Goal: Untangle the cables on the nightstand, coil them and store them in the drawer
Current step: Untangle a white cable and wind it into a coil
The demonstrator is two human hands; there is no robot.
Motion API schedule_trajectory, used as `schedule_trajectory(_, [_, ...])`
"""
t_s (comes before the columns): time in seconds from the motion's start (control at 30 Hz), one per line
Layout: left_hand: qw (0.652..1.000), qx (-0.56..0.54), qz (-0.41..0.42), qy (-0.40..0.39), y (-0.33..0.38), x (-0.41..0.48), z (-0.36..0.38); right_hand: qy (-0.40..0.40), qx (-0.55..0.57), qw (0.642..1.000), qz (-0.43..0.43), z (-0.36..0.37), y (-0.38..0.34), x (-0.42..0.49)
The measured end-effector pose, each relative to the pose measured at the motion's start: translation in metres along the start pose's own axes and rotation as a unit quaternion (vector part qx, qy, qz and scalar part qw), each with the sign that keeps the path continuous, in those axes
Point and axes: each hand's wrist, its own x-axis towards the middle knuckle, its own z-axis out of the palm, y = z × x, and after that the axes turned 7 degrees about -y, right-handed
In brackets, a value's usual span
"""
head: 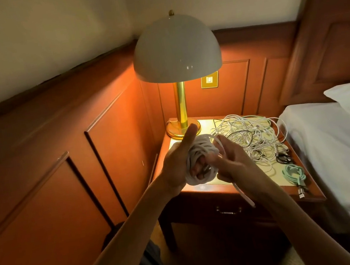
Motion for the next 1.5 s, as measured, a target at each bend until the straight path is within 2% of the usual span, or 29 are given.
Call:
schedule_trajectory(0.1, [0.998, -0.012, -0.053, -0.017, 0.009, 0.002, 0.001, 0.008, -0.043, 0.999, 0.001, -0.005, -0.002, -0.001])
schedule_trajectory(0.23, [0.980, -0.014, -0.145, -0.134, 0.019, 0.005, -0.008, 0.025, -0.141, 0.990, 0.011, -0.011, 0.001, -0.002])
schedule_trajectory(0.33, [0.960, 0.033, -0.188, -0.202, 0.030, 0.007, -0.022, 0.009, -0.153, 0.988, 0.018, -0.011, 0.002, -0.002])
schedule_trajectory(0.4, [0.949, 0.068, -0.186, -0.245, 0.037, 0.011, -0.033, 0.004, -0.139, 0.990, 0.010, -0.011, -0.001, -0.003])
schedule_trajectory(0.47, [0.923, 0.128, -0.171, -0.319, 0.044, 0.013, -0.040, 0.000, -0.121, 0.993, 0.013, -0.013, -0.003, -0.003])
schedule_trajectory(0.53, [0.900, 0.226, -0.162, -0.334, 0.050, 0.013, -0.041, 0.002, -0.144, 0.989, 0.017, -0.017, -0.002, -0.004])
schedule_trajectory(0.63, [0.879, 0.329, -0.141, -0.316, 0.051, 0.013, -0.036, -0.002, -0.181, 0.983, 0.005, -0.021, -0.003, -0.005])
schedule_trajectory(0.73, [0.924, 0.274, -0.120, -0.239, 0.040, 0.006, -0.021, 0.001, -0.183, 0.982, -0.040, -0.023, -0.004, -0.004])
schedule_trajectory(0.8, [0.955, 0.253, -0.077, -0.134, 0.025, 0.000, -0.007, 0.006, -0.163, 0.985, -0.048, -0.025, -0.004, -0.004])
schedule_trajectory(0.83, [0.957, 0.278, -0.048, -0.070, 0.016, -0.003, 0.000, 0.003, -0.154, 0.987, -0.043, -0.025, -0.004, -0.004])
schedule_trajectory(0.93, [0.920, 0.370, 0.065, 0.108, -0.009, -0.012, 0.014, -0.010, -0.179, 0.983, -0.046, -0.024, -0.005, -0.001])
schedule_trajectory(1.0, [0.893, 0.382, 0.150, 0.186, -0.019, -0.013, 0.016, -0.013, -0.196, 0.979, -0.050, -0.022, -0.003, 0.002])
schedule_trajectory(1.07, [0.878, 0.368, 0.195, 0.236, -0.023, -0.008, 0.014, -0.002, -0.220, 0.974, -0.053, -0.020, -0.001, 0.006])
schedule_trajectory(1.13, [0.880, 0.353, 0.191, 0.255, -0.023, 0.000, 0.012, 0.024, -0.253, 0.966, -0.049, -0.017, 0.000, 0.009])
schedule_trajectory(1.27, [0.901, 0.341, 0.133, 0.235, -0.023, 0.007, 0.010, 0.105, -0.273, 0.955, -0.042, -0.016, 0.003, 0.011])
schedule_trajectory(1.37, [0.950, 0.232, 0.094, 0.184, -0.026, 0.004, 0.010, 0.168, -0.257, 0.951, -0.015, -0.017, 0.006, 0.011])
schedule_trajectory(1.4, [0.957, 0.224, 0.078, 0.165, -0.027, 0.003, 0.013, 0.179, -0.251, 0.951, -0.011, -0.018, 0.008, 0.010])
schedule_trajectory(1.43, [0.956, 0.238, 0.063, 0.158, -0.028, 0.003, 0.017, 0.183, -0.245, 0.952, -0.009, -0.017, 0.010, 0.009])
schedule_trajectory(1.5, [0.939, 0.278, 0.066, 0.193, -0.032, 0.004, 0.026, 0.178, -0.224, 0.958, -0.003, -0.016, 0.014, 0.005])
